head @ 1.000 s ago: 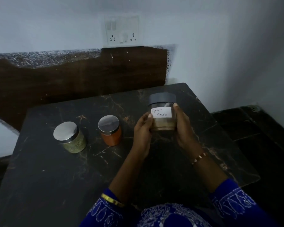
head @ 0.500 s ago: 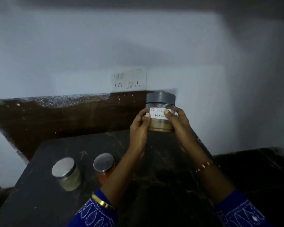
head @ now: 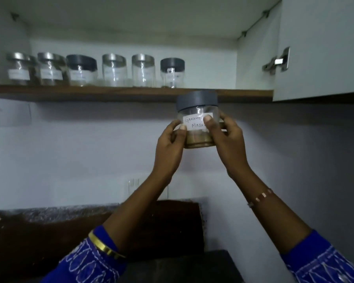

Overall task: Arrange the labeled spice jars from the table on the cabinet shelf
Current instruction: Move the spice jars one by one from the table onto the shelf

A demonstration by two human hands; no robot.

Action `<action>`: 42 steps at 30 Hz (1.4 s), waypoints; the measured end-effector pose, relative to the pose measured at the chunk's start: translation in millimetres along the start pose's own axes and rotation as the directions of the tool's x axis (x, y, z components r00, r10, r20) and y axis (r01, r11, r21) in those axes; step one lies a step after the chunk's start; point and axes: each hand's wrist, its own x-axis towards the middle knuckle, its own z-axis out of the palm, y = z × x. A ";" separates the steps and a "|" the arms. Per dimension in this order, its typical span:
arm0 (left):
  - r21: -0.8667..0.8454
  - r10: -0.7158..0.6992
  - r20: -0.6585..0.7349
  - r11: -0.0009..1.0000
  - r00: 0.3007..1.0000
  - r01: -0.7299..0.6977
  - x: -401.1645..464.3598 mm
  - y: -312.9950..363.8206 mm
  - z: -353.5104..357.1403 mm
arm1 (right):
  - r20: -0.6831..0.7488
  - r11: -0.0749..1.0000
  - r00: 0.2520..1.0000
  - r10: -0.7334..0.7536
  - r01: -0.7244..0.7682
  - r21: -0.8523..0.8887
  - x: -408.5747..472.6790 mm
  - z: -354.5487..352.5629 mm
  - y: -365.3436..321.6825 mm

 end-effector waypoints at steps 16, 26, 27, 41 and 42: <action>0.382 0.243 0.031 0.893 0.969 -0.237 159.1 52.2 53.1 | 0.081 0.990 0.986 -0.143 0.143 0.008 177.2 -14.9 -10.4; 0.587 0.164 0.019 0.796 0.986 -0.144 208.4 25.1 58.6 | 0.251 0.952 0.964 -0.084 0.152 -0.267 218.9 4.3 27.4; 0.612 0.149 0.035 0.778 0.988 -0.139 213.9 23.9 57.8 | 0.267 0.934 0.961 -0.075 0.161 -0.320 223.8 4.6 29.1; 0.829 -0.087 0.065 0.559 0.994 -0.005 250.8 12.3 62.5 | 0.261 0.738 0.964 0.057 0.135 -0.661 262.9 17.1 41.4; 0.845 -0.098 0.078 0.535 0.992 -0.013 250.9 13.4 63.2 | 0.256 0.712 0.966 0.047 0.147 -0.686 262.4 18.2 42.2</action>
